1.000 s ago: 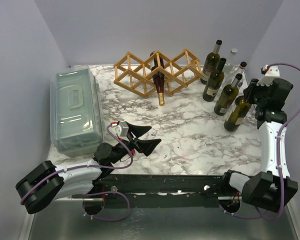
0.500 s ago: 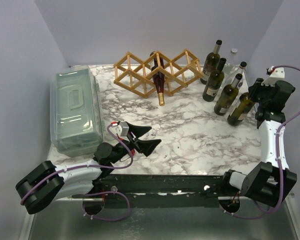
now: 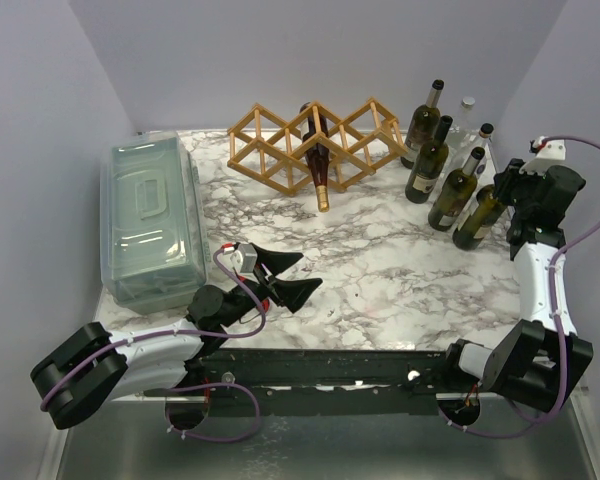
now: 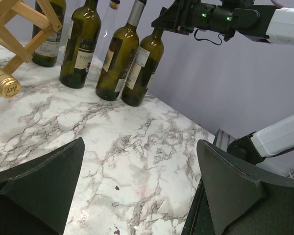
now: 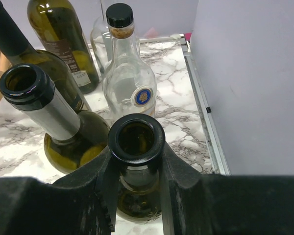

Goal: Take the wine bottle off the wine rack
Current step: Place the wine bottle at the center of the board.

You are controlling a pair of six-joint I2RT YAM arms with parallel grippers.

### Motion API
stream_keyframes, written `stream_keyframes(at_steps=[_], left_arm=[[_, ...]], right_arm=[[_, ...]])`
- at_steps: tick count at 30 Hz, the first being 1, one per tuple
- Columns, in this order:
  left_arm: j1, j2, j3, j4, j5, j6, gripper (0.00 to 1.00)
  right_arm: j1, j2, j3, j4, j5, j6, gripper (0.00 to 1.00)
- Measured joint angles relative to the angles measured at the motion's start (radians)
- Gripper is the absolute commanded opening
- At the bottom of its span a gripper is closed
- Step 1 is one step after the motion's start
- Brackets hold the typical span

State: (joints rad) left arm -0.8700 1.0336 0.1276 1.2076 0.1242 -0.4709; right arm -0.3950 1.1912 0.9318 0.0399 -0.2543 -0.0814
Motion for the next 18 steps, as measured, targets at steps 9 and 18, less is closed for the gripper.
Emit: stream_keyframes(at_steps=[9,18], left_arm=[[0.0,-0.004,0.0,-0.002,0.0,0.0,0.99],[0.001,-0.013,-0.001,-0.003,0.002,0.0,0.99]], right_arm=[[0.0,-0.011,-0.016,0.012,-0.021,-0.016,0.29],[0.0,-0.031,-0.026,0.011,-0.035,-0.026,0.59]])
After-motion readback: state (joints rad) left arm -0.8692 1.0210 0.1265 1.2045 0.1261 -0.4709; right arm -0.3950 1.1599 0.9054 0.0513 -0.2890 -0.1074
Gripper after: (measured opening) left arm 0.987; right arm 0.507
